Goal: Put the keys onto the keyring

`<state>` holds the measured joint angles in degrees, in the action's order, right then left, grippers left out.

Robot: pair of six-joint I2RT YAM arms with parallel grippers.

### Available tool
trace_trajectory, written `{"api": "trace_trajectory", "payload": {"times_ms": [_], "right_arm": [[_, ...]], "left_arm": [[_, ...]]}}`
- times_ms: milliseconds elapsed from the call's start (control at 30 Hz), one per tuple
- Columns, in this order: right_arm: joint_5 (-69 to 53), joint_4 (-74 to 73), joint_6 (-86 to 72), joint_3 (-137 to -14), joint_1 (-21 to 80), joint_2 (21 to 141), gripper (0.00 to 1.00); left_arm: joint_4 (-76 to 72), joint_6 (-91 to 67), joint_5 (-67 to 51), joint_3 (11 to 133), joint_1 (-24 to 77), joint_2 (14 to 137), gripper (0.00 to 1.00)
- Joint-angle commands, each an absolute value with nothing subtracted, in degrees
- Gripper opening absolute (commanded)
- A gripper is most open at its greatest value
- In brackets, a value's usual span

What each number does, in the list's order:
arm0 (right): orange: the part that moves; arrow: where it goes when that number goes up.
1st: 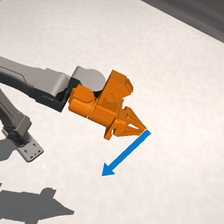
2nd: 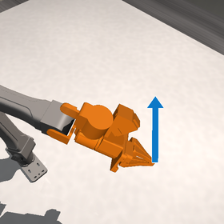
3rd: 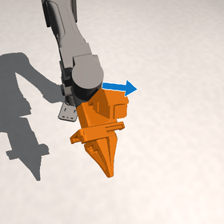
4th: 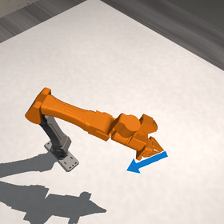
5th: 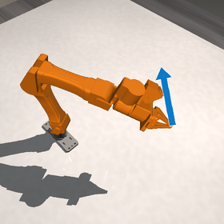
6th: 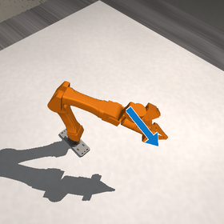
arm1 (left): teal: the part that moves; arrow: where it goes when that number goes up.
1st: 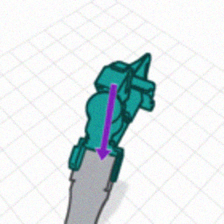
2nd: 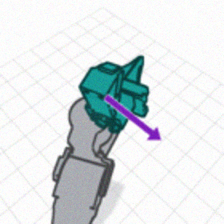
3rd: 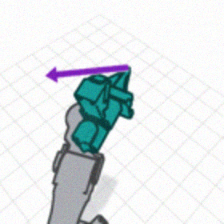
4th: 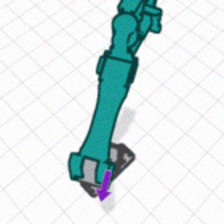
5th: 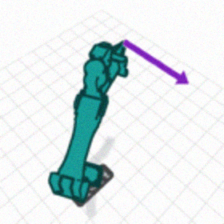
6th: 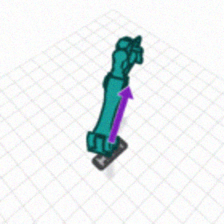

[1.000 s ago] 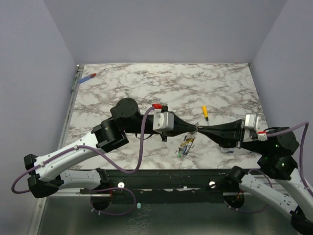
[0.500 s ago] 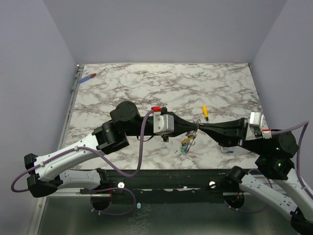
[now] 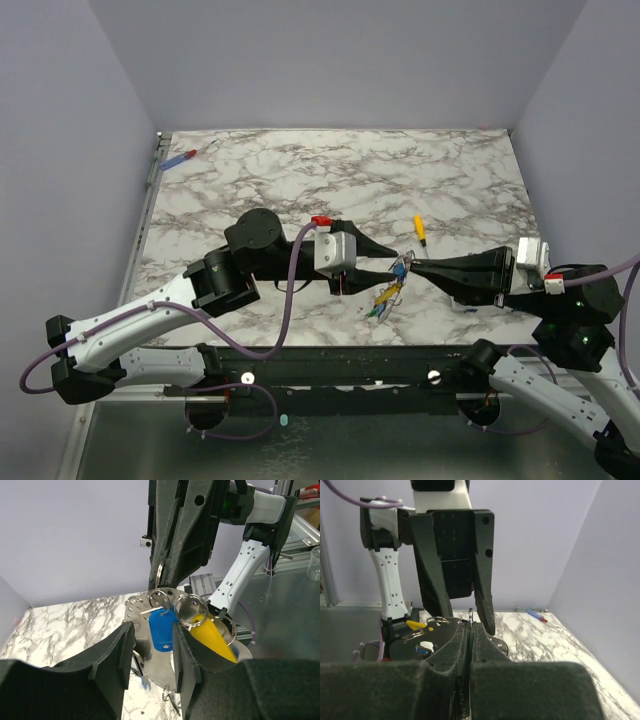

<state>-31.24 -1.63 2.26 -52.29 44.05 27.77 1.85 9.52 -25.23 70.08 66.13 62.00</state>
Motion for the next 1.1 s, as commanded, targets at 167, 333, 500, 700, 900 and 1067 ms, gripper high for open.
{"api": "trace_trajectory", "payload": {"times_ms": [167,333,500,700,900,1067], "right_arm": [[-36.0,-9.9,7.3,-56.4,44.2,28.7,0.01],[-35.7,-11.1,8.1,-56.7,44.2,28.7,0.01],[-37.1,-10.7,7.8,-57.0,44.2,29.1,0.01],[-37.4,-10.8,7.7,-57.1,44.2,29.4,0.01],[-37.7,-10.8,7.4,-57.3,44.2,29.3,0.01],[-37.6,-10.4,7.2,-57.1,44.2,29.0,0.01]], "left_arm": [[3.1,6.6,-27.2,74.5,66.4,61.1,0.42],[4.7,6.3,-28.7,75.1,66.5,61.2,0.43],[5.2,5.0,-31.2,75.8,66.5,63.4,0.41],[5.2,5.1,-32.8,77.0,66.5,65.6,0.39],[5.4,5.5,-32.3,76.1,66.5,65.8,0.28],[6.4,6.1,-31.8,75.9,66.5,66.2,0.0]]}}
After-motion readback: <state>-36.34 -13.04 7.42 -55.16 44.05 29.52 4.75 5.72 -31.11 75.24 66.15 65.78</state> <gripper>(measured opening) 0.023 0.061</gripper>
